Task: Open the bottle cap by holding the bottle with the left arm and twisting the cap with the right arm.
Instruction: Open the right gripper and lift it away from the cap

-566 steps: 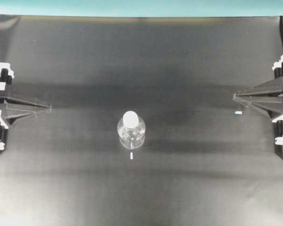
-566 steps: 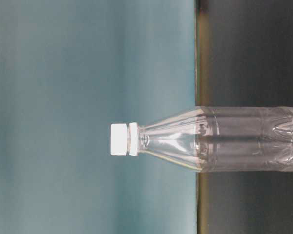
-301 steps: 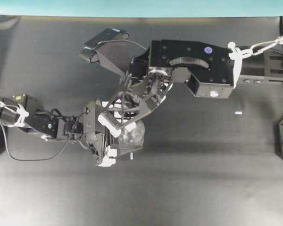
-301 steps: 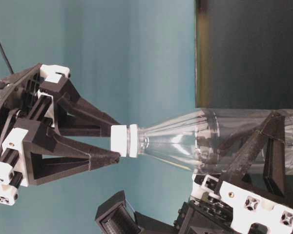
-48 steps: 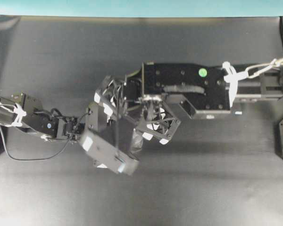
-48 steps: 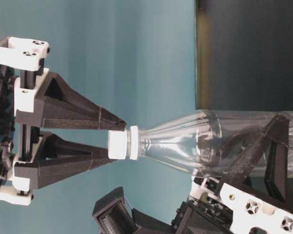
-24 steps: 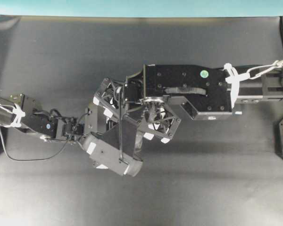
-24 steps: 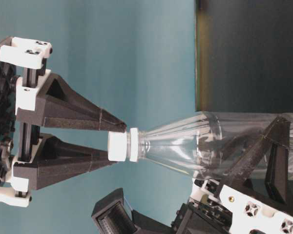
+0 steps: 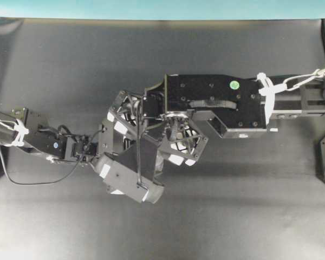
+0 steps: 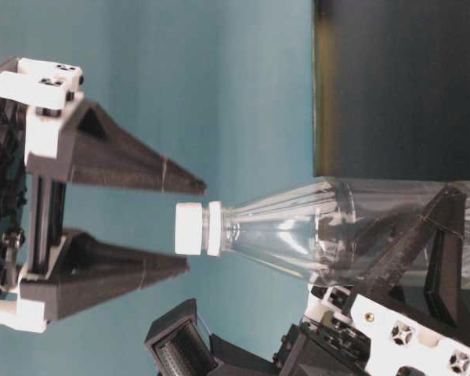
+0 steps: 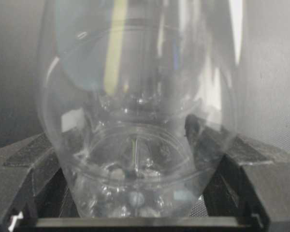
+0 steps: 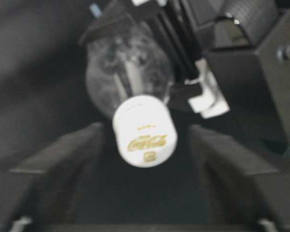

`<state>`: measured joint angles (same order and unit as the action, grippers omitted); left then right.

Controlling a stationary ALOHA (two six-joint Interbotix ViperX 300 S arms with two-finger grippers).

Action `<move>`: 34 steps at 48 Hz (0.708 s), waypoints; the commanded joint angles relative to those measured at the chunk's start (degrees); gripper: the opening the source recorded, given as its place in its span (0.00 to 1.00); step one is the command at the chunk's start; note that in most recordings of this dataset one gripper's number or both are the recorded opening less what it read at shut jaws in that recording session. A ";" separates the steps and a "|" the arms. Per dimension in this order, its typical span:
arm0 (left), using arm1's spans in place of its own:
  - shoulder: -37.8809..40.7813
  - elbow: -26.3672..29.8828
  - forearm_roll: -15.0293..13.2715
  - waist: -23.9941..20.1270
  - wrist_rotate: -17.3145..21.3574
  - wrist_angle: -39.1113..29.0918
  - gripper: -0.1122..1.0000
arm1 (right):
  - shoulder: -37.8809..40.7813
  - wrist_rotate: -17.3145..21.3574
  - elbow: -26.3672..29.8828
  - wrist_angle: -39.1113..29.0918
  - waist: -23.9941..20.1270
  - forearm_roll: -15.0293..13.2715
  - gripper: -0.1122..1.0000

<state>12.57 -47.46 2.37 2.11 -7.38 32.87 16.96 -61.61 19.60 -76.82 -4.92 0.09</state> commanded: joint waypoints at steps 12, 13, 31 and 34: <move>0.26 -0.09 0.26 0.88 -0.44 -0.53 0.81 | -3.34 5.01 1.85 2.11 0.09 0.26 0.82; 0.26 -0.09 0.26 0.79 -0.44 -0.53 0.81 | -3.52 5.63 1.76 2.11 0.18 0.35 0.82; 0.26 -0.44 0.26 0.97 -0.53 -2.81 0.81 | -5.45 26.46 2.02 5.98 2.72 7.12 0.81; 0.18 -0.26 0.26 0.97 -0.53 -2.81 0.81 | -5.54 32.52 1.58 7.73 3.60 10.02 0.81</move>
<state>12.39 -47.46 2.46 2.11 -7.38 31.20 13.36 -34.98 20.30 -71.28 -3.08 6.86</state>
